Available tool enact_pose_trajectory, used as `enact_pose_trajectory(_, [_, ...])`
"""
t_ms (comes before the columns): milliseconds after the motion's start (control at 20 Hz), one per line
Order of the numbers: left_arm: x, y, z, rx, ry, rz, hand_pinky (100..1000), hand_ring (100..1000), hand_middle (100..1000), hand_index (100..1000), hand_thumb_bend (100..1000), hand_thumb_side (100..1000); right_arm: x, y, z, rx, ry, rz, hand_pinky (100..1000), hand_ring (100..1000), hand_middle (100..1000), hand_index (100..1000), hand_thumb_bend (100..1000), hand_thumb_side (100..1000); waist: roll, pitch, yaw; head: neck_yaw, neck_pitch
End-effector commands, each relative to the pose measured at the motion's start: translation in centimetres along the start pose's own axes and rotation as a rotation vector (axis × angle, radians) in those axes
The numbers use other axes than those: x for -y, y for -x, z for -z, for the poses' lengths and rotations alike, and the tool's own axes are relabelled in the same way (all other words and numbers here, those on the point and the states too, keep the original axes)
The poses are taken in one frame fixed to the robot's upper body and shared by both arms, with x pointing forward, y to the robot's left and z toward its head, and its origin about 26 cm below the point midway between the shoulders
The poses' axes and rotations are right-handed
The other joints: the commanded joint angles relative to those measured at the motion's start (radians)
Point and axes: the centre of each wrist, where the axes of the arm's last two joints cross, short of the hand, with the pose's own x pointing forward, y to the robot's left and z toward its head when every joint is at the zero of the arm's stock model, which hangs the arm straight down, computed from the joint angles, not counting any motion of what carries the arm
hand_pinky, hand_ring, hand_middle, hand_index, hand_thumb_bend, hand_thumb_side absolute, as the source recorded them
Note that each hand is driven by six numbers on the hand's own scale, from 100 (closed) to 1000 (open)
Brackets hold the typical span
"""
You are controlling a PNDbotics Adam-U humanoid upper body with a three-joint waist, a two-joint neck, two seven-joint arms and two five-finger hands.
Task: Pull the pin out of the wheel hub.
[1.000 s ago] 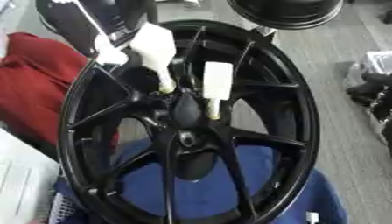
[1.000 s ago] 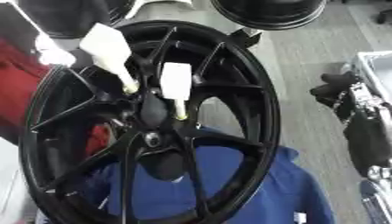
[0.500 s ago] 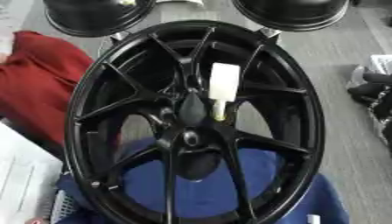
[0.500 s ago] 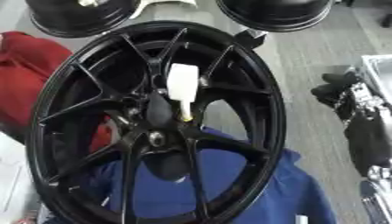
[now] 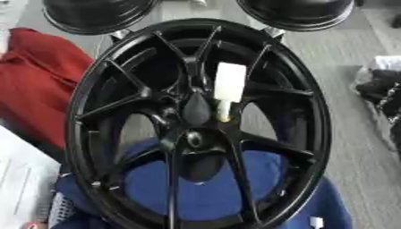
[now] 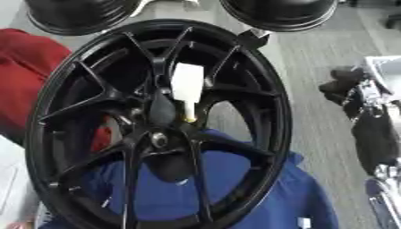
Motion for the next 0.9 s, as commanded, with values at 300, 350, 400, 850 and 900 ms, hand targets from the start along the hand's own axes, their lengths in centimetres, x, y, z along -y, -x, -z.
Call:
enact_pose_trajectory(300, [0.3, 4.3, -2.8, -0.032, 0.063, 0.059, 729, 647, 563, 605, 378, 117, 0.3, -0.7, 0.4, 0.036, 0.017, -0.001, 849, 745, 586, 736, 100, 813, -0.005, -0.013, 0.001, -0.013, -0.019])
enact_pose_trajectory(350, [0.8, 4.7, -3.1, -0.026, 0.088, 0.063, 746, 675, 603, 669, 412, 175, 0.3, -0.7, 0.4, 0.037, 0.019, 0.000, 849, 745, 586, 735, 100, 813, -0.006, -0.012, 0.002, -0.014, -0.019])
enact_pose_trajectory(400, [1.2, 4.9, -3.3, -0.015, 0.118, 0.069, 786, 742, 702, 784, 542, 355, 0.3, -0.8, 0.4, 0.038, 0.021, 0.002, 849, 745, 586, 735, 100, 813, -0.007, -0.010, 0.002, -0.015, -0.019])
enact_pose_trajectory(850, [2.0, 5.1, -4.0, 0.070, 0.234, 0.076, 798, 767, 732, 811, 637, 567, 0.2, -0.8, 0.4, 0.040, 0.022, 0.007, 848, 745, 586, 735, 100, 814, -0.014, -0.005, 0.007, -0.014, -0.018])
enact_pose_trajectory(900, [2.0, 4.9, -4.0, 0.086, 0.216, 0.060, 781, 750, 706, 780, 554, 557, 0.2, -0.8, 0.4, 0.040, 0.023, 0.007, 848, 744, 586, 735, 100, 813, -0.014, -0.006, 0.007, -0.014, -0.018])
